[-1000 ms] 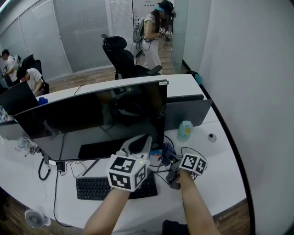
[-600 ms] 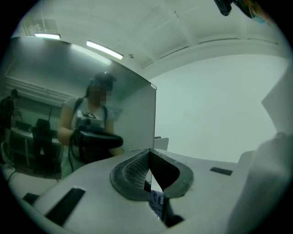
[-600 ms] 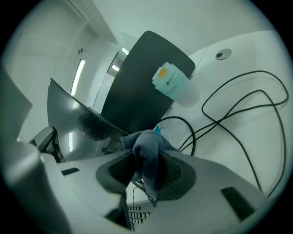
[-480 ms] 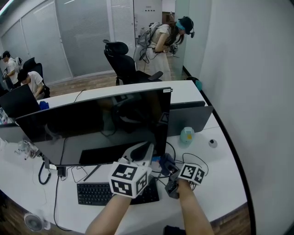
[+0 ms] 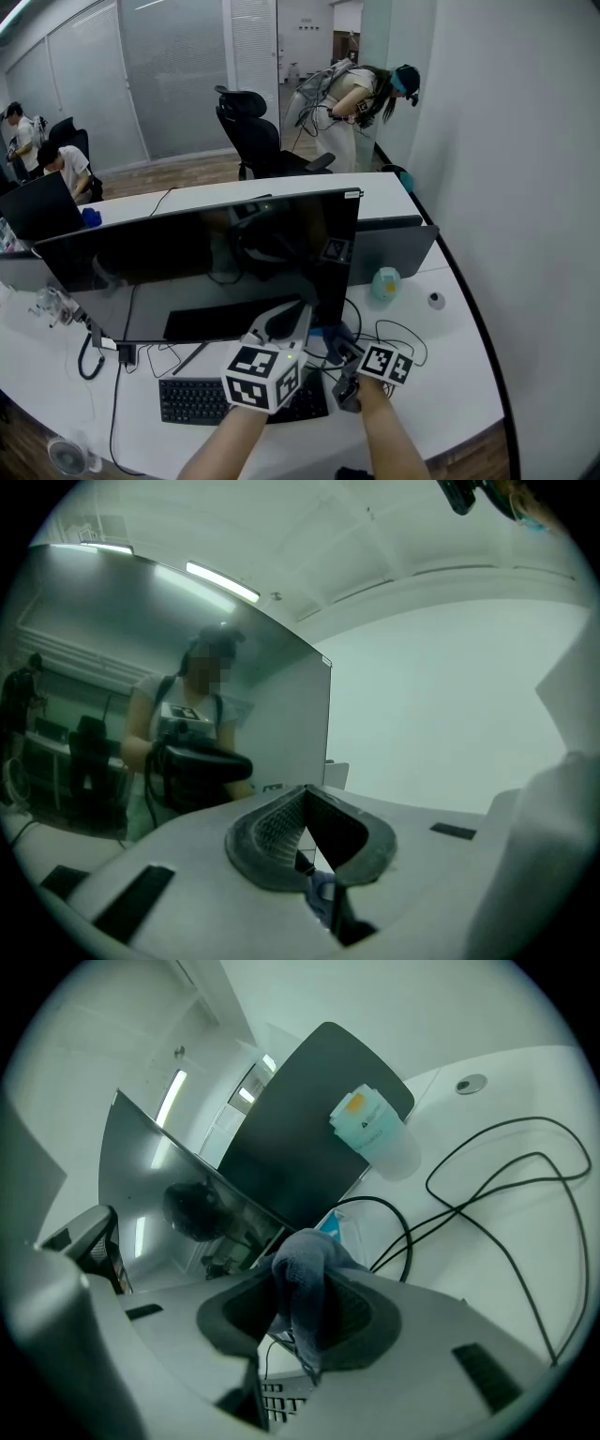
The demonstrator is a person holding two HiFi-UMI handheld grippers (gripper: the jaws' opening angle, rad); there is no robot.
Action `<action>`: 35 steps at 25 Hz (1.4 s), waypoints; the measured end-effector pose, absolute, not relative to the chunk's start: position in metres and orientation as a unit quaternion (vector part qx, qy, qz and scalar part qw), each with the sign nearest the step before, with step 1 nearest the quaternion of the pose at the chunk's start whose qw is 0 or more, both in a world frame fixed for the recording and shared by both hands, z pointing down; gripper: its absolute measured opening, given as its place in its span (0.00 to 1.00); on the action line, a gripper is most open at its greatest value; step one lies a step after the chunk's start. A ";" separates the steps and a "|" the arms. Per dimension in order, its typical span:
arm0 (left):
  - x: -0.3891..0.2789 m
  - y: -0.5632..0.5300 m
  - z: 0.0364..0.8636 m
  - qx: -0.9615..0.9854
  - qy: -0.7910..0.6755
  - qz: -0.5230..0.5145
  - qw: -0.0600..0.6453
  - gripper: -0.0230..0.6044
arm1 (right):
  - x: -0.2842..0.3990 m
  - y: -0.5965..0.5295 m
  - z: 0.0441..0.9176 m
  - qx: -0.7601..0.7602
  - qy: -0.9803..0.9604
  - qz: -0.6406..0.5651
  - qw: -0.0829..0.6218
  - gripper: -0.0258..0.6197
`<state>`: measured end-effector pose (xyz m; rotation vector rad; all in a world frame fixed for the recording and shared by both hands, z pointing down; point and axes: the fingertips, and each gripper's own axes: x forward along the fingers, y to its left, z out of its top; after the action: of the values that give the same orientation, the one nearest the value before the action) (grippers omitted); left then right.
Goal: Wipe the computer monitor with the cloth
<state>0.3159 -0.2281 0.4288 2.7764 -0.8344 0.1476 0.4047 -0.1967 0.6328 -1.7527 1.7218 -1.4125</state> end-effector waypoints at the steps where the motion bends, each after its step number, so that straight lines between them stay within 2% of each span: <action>1: 0.313 -0.228 0.429 0.949 -0.286 0.050 0.120 0.05 | 0.404 -0.197 0.631 -0.614 0.600 -0.489 0.154 0.23; 35: 0.230 -0.238 0.425 0.941 -0.305 0.039 0.140 0.05 | 0.344 -0.213 0.610 -0.632 0.583 -0.478 0.179 0.23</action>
<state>0.2303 -0.2381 0.4250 2.7197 -0.8827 0.1135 0.3440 -0.2134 0.6100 -1.7876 1.6498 -1.3509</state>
